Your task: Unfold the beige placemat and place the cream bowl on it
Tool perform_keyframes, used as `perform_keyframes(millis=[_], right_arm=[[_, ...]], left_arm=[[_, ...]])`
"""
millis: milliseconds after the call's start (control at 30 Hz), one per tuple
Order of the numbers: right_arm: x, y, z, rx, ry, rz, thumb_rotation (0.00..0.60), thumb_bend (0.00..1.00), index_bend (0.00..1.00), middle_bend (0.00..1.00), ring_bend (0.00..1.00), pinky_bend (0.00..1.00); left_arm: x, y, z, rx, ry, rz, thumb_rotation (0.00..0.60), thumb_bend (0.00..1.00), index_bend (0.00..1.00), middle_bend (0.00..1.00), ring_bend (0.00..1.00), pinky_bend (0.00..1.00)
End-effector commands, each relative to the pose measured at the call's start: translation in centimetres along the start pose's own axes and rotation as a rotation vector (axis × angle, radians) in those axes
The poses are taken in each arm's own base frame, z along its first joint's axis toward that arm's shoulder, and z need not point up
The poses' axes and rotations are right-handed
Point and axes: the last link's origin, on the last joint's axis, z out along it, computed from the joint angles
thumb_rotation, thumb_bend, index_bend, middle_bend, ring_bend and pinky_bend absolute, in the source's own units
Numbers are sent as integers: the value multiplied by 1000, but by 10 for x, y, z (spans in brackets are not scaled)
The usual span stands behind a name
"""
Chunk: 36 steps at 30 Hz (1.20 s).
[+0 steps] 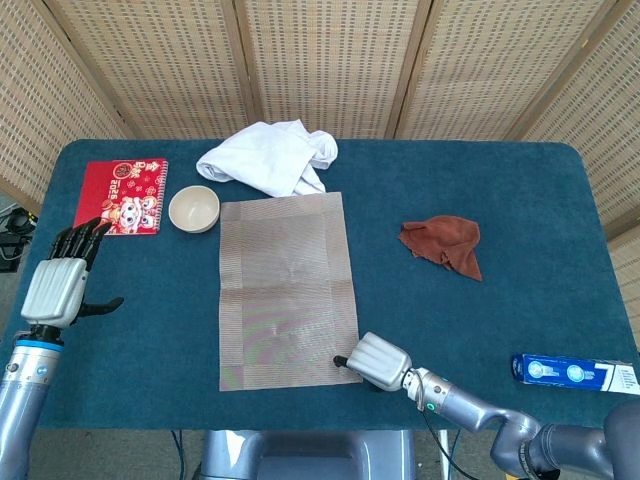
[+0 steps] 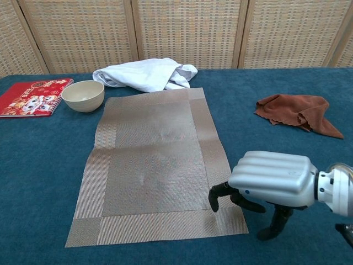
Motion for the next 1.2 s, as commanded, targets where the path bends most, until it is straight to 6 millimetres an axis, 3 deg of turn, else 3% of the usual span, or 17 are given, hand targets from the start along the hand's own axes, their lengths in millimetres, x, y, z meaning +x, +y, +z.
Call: perform_keyframes(millis=[33,567,1200], right_arm=[[-1,0,6,-3,-4,-14,600,253,381,845,836,1000],[-2,-6,18,6,-8,-22,600,252,381,845,836,1000],[14,-8,32,9,37,-31,600,297,381,845,836,1000]], left_arm=[[0,0,0,-1,-2,-1,600,0,0,0,0,0],[1,-1,1,1,-4,-9,600,0,0,0,0,0],[0,-1,2,1,-13,-11,600,0,0,0,0,0]])
